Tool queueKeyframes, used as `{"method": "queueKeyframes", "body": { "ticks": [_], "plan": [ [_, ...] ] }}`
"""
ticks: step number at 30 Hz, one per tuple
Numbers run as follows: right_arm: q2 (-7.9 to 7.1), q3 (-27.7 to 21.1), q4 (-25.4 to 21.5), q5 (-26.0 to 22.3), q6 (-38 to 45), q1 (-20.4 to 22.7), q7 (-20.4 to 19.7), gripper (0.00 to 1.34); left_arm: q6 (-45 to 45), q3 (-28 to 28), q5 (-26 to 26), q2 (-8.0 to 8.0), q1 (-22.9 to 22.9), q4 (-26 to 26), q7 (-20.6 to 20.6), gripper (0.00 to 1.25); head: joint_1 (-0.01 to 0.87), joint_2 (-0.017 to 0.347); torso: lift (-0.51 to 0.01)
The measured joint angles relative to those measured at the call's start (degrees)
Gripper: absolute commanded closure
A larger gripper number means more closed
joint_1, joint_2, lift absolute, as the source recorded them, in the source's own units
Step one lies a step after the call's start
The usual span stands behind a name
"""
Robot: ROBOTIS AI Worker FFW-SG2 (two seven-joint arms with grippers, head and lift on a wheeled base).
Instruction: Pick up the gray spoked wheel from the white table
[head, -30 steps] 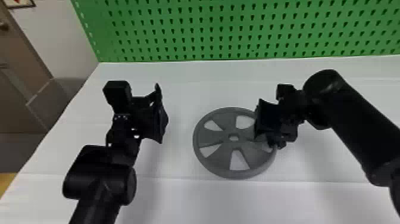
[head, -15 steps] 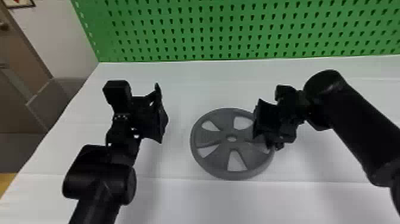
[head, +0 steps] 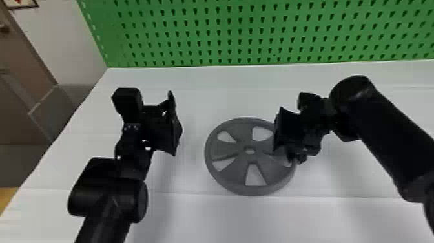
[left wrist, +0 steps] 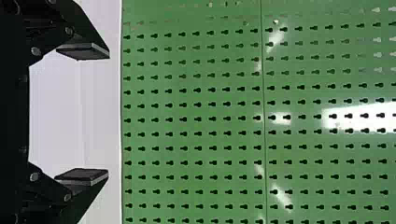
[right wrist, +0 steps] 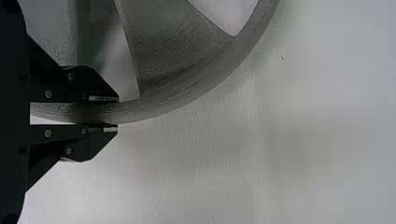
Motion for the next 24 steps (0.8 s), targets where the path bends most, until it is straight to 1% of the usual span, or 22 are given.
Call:
{"method": "queueKeyframes", "body": {
  "ticks": [5,11,14,18,24],
  "plan": [
    [0.00,-0.89,-0.19,-0.02,0.97,-0.02,0.00,1.14,0.06,0.00,-0.01,-0.01,-0.01,0.02,0.00,0.36,0.779,0.147,-0.064],
    [0.06,-2.66,-3.82,1.23,2.52,0.36,0.00,1.14,0.06,0.33,0.19,0.03,0.18,0.02,0.00,0.36,0.779,0.147,-0.064],
    [-0.05,-3.63,-7.30,2.81,2.65,1.12,0.00,1.14,0.06,0.43,0.23,0.04,0.26,0.01,0.00,0.36,0.779,0.147,-0.064],
    [-0.52,-4.41,-13.35,5.25,2.76,2.04,0.00,1.14,0.06,0.60,0.29,0.05,0.39,0.01,0.00,0.36,0.779,0.149,-0.064],
    [-1.07,-6.16,-20.94,6.39,2.84,3.75,0.00,1.14,0.07,0.84,0.41,0.08,0.53,-0.15,0.00,0.36,0.779,0.147,-0.064]
  ]
}}
